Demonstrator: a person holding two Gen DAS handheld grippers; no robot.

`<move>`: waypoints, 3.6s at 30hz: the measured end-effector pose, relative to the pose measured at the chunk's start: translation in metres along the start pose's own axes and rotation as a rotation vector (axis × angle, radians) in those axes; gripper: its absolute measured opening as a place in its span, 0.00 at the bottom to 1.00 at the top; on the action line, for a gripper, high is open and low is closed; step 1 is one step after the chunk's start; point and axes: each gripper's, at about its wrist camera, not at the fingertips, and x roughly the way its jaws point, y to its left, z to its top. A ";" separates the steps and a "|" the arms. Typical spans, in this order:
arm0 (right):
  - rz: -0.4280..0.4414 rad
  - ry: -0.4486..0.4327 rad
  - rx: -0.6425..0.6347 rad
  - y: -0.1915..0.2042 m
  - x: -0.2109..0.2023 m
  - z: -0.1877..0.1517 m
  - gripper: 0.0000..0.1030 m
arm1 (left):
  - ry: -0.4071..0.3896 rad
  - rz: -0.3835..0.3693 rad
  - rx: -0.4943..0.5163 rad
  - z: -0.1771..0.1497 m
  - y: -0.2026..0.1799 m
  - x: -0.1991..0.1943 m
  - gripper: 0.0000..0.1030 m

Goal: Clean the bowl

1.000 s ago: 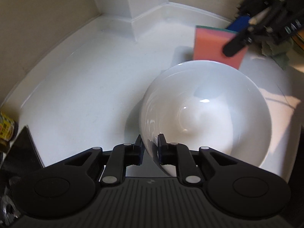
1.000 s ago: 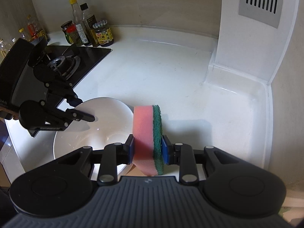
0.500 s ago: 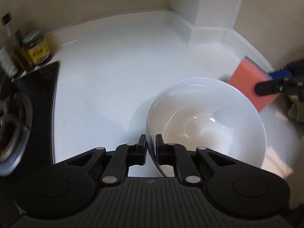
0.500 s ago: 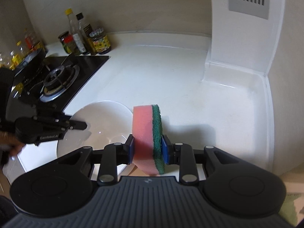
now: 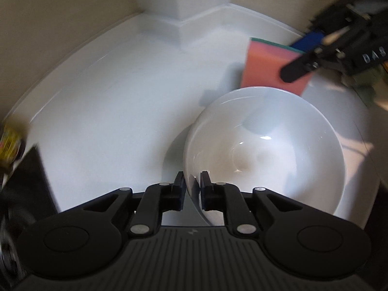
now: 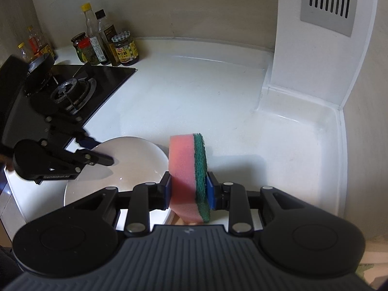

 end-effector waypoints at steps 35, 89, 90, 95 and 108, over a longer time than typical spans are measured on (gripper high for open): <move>-0.022 0.000 -0.066 0.009 -0.002 -0.005 0.24 | -0.023 0.086 -0.314 -0.021 -0.003 -0.017 0.10; -0.017 -0.018 -0.045 -0.009 0.004 0.005 0.24 | -0.065 0.101 -0.243 -0.010 -0.009 -0.020 0.22; -0.017 -0.024 -0.052 -0.008 0.004 0.003 0.24 | -0.063 0.101 -0.260 -0.012 -0.010 -0.019 0.22; 0.000 -0.023 -0.106 -0.005 0.000 0.000 0.24 | -0.032 0.084 -0.212 -0.013 -0.014 -0.009 0.12; 0.023 0.027 -0.181 -0.011 0.007 0.017 0.24 | -0.019 -0.008 0.265 0.009 -0.009 0.001 0.17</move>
